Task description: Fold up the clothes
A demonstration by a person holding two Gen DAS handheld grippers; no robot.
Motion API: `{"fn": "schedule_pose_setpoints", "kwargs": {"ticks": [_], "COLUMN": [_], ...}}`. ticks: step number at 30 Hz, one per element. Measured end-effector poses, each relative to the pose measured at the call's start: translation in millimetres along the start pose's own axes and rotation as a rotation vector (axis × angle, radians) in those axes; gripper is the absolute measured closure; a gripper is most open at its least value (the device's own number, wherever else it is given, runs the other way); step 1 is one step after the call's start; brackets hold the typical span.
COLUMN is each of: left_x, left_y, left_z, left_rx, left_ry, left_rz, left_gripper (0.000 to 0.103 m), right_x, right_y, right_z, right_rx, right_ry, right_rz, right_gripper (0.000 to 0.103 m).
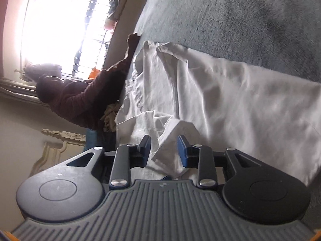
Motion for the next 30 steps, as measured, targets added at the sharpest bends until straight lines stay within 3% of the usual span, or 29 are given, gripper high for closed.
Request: {"fn": "schedule_pose_setpoints", "kwargs": {"ticks": [4, 10, 14, 18, 21, 27, 30], "left_x": [-18, -1, 4, 0, -2, -5, -5], "left_y": [8, 17, 24, 27, 24, 17, 17], "left_z": [14, 1, -13, -15, -15, -23, -26], "left_rx": [0.019, 0.078, 0.086, 0.069, 0.031, -0.005, -0.011], "left_ry": [-0.004, 0.133, 0.121, 0.066, 0.042, 0.047, 0.044], "left_rz": [0.128, -0.035, -0.041, -0.049, -0.115, -0.193, -0.189], "left_gripper": [0.055, 0.053, 0.052, 0.048, 0.045, 0.044, 0.042], "right_x": [-5, -17, -25, -48, -59, -47, -37], "right_y": [19, 42, 42, 29, 18, 10, 4], "right_z": [-14, -35, -40, -8, -16, -65, -83], "right_rx": [-0.013, -0.074, -0.113, -0.077, -0.195, -0.356, -0.408], "right_ry": [-0.061, -0.163, -0.232, -0.105, -0.024, -0.032, -0.050], "right_rz": [0.040, 0.170, 0.232, 0.383, 0.499, 0.534, 0.544], "right_gripper": [0.061, 0.051, 0.051, 0.051, 0.052, 0.056, 0.070]}}
Point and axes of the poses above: each gripper's, at about its wrist camera, not at the fingertips, and z roughly against the way its jaws point, x to its right, y to its top, the point moved 1 cm from there along -z, roughly the way its jaws point, and after that the axes turned 13 degrees about z, right-handed, at the moved point
